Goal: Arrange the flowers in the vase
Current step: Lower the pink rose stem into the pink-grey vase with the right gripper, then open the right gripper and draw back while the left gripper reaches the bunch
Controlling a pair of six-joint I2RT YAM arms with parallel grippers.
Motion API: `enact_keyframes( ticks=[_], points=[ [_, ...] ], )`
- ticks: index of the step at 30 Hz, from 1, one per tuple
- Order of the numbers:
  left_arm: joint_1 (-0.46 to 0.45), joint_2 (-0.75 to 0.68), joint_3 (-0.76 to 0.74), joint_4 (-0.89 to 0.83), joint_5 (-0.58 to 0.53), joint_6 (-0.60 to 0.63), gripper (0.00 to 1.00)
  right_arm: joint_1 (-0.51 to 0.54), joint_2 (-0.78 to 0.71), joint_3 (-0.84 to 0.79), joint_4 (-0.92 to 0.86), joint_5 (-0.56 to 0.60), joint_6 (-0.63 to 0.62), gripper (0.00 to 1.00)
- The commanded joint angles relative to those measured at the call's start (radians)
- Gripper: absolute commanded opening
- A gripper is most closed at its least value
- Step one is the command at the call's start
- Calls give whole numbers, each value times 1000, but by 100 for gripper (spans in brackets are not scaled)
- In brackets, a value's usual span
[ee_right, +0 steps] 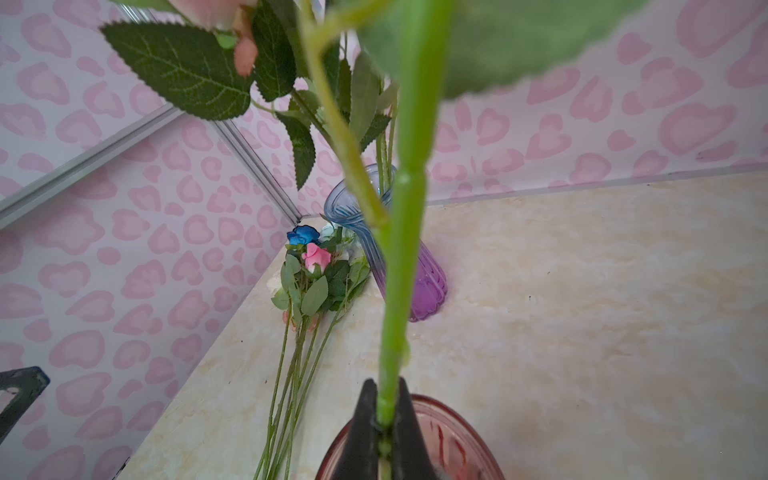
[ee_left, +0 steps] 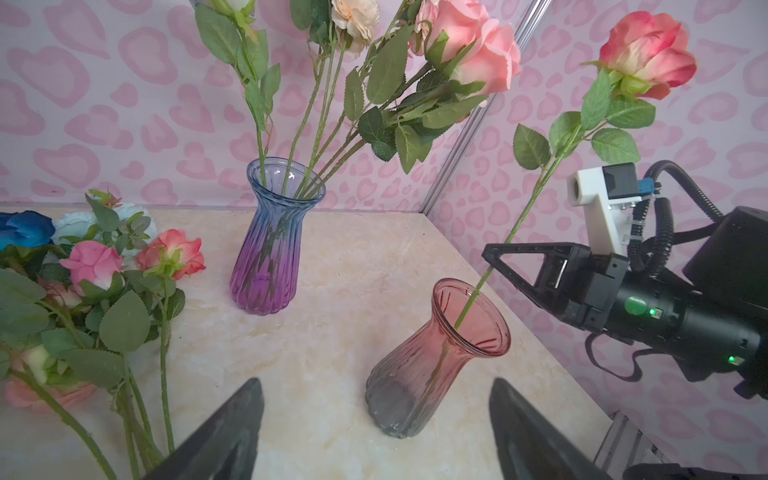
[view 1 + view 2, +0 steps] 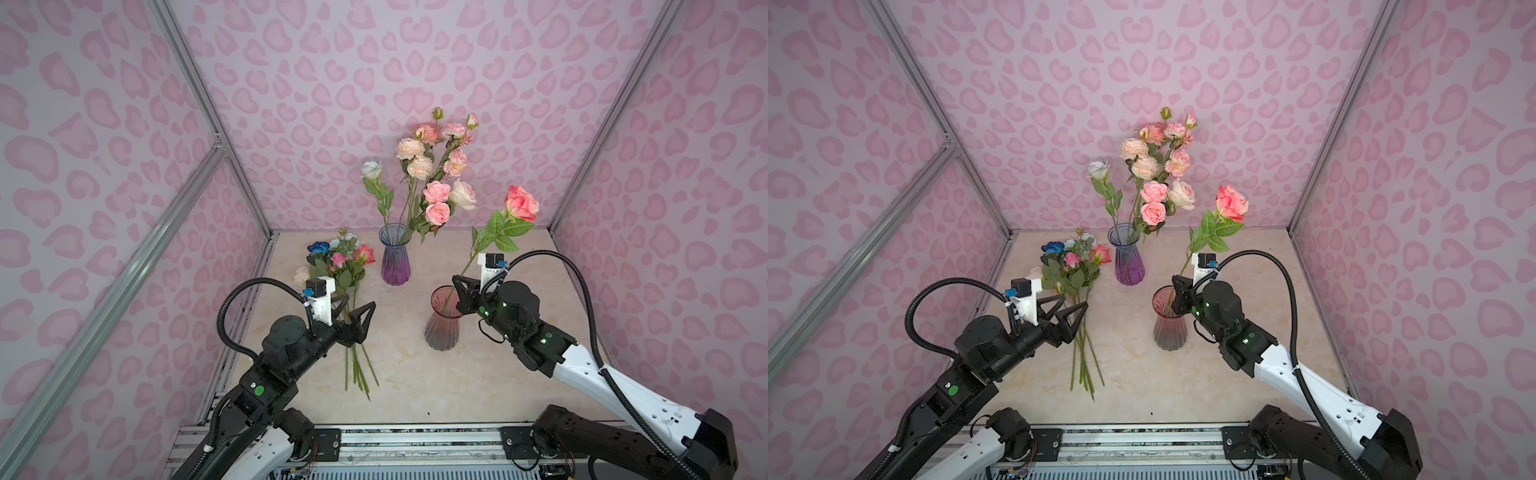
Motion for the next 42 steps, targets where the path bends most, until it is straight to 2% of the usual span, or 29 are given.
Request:
enact_keyframes(
  ticks=[1, 8, 17, 20, 22, 26, 34, 37, 40, 42],
  points=[
    [1, 1, -3, 45, 8, -2, 86, 4, 8, -9, 8, 23, 22, 4],
    [1, -12, -22, 46, 4, -8, 86, 6, 32, -14, -48, 25, 12, 5],
    [0, -13, -22, 46, 5, -10, 86, 8, 40, 0, -100, 32, -6, 25],
    [1, -12, -24, 49, 1, -6, 86, 16, 27, 1, -117, 50, -14, 27],
    [1, -11, -21, 47, 2, -7, 86, 15, 18, 3, -126, 49, -17, 33],
    [1, -10, -16, 49, 5, -2, 86, 17, -10, 40, -196, 63, -22, 41],
    [2, 8, 5, 52, 13, 14, 86, 17, -66, 89, -342, 131, -51, 47],
    [1, 14, 12, 47, -2, 14, 86, 17, -84, 84, -394, 113, -40, 48],
    [0, 21, 1, 62, -29, 0, 86, 28, -133, 61, -423, 116, -36, 48],
    [1, 44, -7, 59, -98, -28, 85, 37, -181, 57, -443, 136, -32, 48]
  ],
)
